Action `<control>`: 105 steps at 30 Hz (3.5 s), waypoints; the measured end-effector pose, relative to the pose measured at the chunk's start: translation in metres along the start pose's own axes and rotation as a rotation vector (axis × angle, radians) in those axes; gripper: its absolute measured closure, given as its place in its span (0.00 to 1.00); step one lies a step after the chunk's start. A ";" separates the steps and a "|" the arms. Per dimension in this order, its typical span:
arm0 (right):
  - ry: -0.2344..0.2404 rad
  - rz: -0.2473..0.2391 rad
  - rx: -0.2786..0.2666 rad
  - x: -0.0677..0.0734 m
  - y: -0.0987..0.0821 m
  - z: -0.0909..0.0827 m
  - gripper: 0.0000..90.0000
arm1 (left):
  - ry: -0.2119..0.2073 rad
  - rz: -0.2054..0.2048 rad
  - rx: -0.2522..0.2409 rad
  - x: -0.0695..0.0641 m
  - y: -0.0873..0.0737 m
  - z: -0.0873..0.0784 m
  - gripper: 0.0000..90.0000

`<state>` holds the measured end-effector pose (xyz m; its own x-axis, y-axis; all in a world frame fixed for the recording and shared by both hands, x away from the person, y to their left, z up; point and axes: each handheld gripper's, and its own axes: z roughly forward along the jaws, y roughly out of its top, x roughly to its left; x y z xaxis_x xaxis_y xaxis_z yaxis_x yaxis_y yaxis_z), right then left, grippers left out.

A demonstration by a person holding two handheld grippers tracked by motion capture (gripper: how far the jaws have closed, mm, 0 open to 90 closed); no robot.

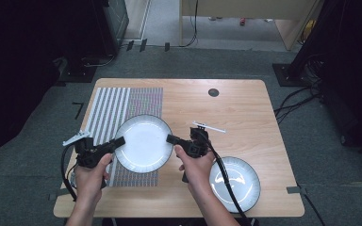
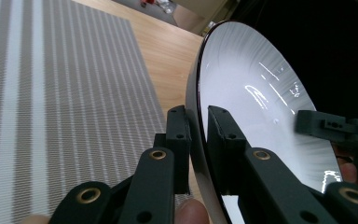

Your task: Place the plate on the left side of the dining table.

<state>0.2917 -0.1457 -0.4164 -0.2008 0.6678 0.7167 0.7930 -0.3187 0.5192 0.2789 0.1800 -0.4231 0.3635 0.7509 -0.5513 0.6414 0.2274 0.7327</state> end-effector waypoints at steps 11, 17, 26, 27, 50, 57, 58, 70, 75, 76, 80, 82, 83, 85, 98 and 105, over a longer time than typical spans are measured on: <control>-0.017 0.019 0.054 0.017 0.001 0.064 0.95 | 0.045 -0.058 0.018 0.055 0.017 -0.007 0.91; -0.038 0.049 0.057 0.015 0.000 0.087 0.95 | 0.077 -0.084 0.042 0.073 0.022 0.002 0.91; -0.091 0.087 0.064 0.007 0.006 0.135 0.95 | 0.130 -0.160 0.070 0.113 0.033 0.027 0.90; -0.093 0.094 0.064 0.007 0.006 0.139 0.95 | 0.140 -0.162 0.069 0.116 0.035 0.029 0.90; -0.176 0.130 0.054 -0.022 0.020 0.188 0.95 | 0.267 -0.153 0.173 0.142 0.041 0.082 0.86; -0.153 0.114 0.073 -0.026 0.018 0.192 0.94 | 0.264 -0.163 0.182 0.147 0.040 0.083 0.85; -0.152 0.113 0.073 -0.026 0.018 0.192 0.94 | 0.267 -0.158 0.183 0.147 0.040 0.083 0.85; -0.140 -0.032 0.008 -0.021 0.020 0.182 0.73 | 0.299 -0.115 0.180 0.136 0.042 0.076 0.54; -0.119 -0.104 -0.027 -0.017 0.022 0.172 0.61 | 0.258 -0.142 0.181 0.131 0.046 0.068 0.33; -0.116 -0.119 -0.027 -0.015 0.022 0.167 0.57 | 0.250 -0.114 0.179 0.128 0.046 0.066 0.24; -0.111 -0.127 -0.033 -0.011 0.022 0.160 0.55 | 0.249 -0.071 0.172 0.120 0.046 0.062 0.19; -0.106 -0.160 -0.039 -0.008 0.021 0.154 0.55 | 0.261 -0.032 0.159 0.116 0.045 0.059 0.16; -0.089 -0.178 -0.057 -0.004 0.021 0.146 0.53 | 0.260 -0.028 0.157 0.112 0.044 0.057 0.16; -0.076 -0.182 -0.059 -0.002 0.022 0.141 0.53 | 0.257 -0.025 0.152 0.109 0.044 0.055 0.16; -0.006 -0.267 -0.055 0.016 0.029 0.080 0.40 | 0.207 0.076 0.088 0.064 0.046 0.031 0.15; 0.024 -0.290 -0.070 0.019 0.031 0.050 0.38 | 0.156 0.135 0.045 0.035 0.047 0.017 0.13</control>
<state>0.3418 -0.1093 -0.4103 -0.4272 0.7222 0.5440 0.6591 -0.1632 0.7341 0.3334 0.2061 -0.4150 0.3412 0.8605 -0.3784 0.6249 0.0931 0.7751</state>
